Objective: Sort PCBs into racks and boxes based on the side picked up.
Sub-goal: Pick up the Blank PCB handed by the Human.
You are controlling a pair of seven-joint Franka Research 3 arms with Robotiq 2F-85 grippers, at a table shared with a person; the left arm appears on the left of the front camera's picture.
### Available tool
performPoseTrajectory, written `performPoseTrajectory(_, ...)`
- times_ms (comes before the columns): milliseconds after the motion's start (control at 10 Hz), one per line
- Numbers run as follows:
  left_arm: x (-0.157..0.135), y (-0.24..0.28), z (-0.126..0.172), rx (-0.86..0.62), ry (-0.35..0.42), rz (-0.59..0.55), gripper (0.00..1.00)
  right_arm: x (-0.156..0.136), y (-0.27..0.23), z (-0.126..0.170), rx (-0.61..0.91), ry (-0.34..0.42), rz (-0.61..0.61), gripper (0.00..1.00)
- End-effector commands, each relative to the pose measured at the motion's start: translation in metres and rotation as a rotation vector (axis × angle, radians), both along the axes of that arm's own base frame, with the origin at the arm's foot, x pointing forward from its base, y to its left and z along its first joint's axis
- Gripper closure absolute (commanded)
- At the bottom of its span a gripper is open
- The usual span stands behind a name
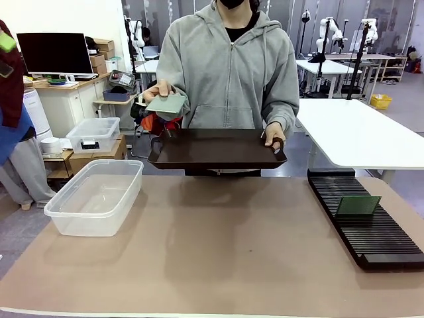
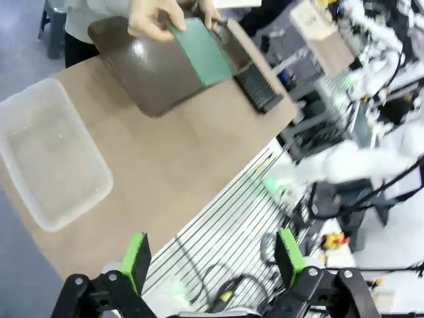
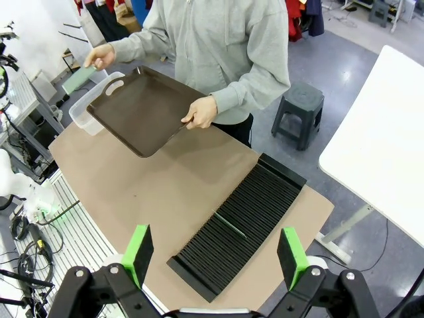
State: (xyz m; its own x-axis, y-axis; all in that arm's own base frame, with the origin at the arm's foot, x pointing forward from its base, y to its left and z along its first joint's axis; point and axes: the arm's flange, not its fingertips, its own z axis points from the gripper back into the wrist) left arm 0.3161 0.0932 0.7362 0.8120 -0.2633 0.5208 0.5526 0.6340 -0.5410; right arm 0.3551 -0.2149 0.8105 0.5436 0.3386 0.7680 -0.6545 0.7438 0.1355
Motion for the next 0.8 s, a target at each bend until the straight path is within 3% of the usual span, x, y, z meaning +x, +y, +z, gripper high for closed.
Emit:
performPoseTrajectory(0,0.001,-0.021,-0.017,-0.077,0.007,0.087,0.0,-0.002,0.001,0.0,0.012,0.001,0.008,0.0)
performPoseTrajectory(100,0.0,-0.016,-0.018,-0.036,-0.046,-0.006,0.0,-0.002,0.001,0.0,0.012,0.001,0.008,0.0)
performPoseTrajectory(200,0.007,-0.002,-0.01,-0.044,0.011,0.041,0.0,-0.002,0.001,0.0,0.012,0.001,0.008,0.0)
performPoseTrajectory(500,0.009,-0.007,-0.014,-0.044,0.008,0.042,0.0,-0.002,0.001,0.0,0.012,0.001,0.008,0.0)
performPoseTrajectory(600,0.021,-0.028,-0.023,-0.154,0.051,0.258,0.0,-0.002,0.001,0.0,0.012,0.001,0.008,0.0)
performPoseTrajectory(700,0.03,-0.041,-0.035,-0.217,0.052,0.341,0.0,-0.002,0.001,0.0,0.012,0.001,0.008,0.0)
